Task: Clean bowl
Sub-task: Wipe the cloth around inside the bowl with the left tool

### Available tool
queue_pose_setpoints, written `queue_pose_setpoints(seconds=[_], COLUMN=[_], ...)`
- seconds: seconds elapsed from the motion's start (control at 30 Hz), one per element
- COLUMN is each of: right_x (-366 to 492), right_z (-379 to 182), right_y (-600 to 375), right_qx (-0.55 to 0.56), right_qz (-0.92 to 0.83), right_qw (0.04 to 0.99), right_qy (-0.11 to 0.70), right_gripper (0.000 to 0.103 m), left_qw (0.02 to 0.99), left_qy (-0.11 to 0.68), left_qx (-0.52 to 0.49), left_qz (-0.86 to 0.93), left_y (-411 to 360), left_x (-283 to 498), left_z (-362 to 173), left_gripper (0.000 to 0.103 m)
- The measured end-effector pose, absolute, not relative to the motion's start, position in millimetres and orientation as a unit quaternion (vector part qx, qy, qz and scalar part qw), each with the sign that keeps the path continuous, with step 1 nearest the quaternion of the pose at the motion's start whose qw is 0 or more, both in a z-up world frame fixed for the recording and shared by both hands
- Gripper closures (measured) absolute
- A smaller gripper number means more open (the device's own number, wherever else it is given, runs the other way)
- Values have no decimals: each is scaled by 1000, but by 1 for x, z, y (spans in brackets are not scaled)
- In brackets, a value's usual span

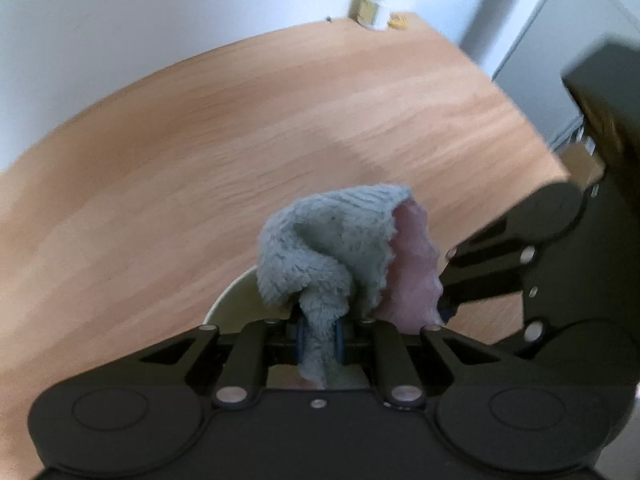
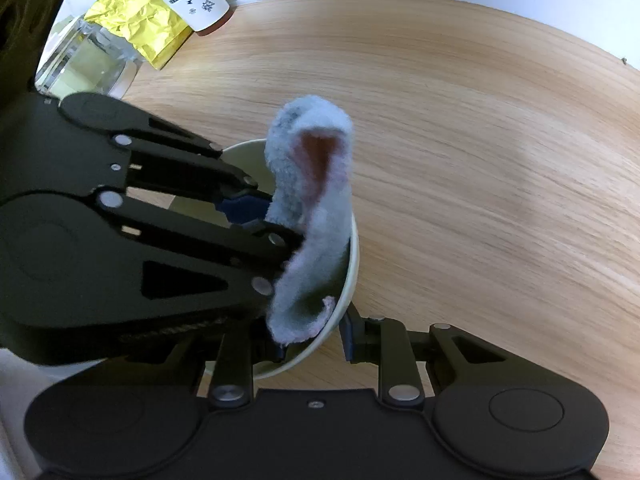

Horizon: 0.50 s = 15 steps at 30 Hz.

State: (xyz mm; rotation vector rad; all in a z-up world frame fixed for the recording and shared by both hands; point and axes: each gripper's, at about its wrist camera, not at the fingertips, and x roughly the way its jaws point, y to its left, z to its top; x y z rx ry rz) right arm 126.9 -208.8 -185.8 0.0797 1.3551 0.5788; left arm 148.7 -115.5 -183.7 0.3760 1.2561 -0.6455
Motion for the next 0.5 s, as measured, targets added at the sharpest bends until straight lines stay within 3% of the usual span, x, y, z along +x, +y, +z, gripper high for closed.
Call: queue_pose_setpoints(seconds=[0.5], right_x=[135], right_z=[-182], right_y=[-212], right_qx=[22], right_qz=[225], right_qw=[749], right_qy=[622], right_gripper=[75], left_qw=[694], left_qy=[590], left_qx=[266], left_qz=[-315], left_y=[-115], left_x=[146], left_z=[-183], left_gripper=[90])
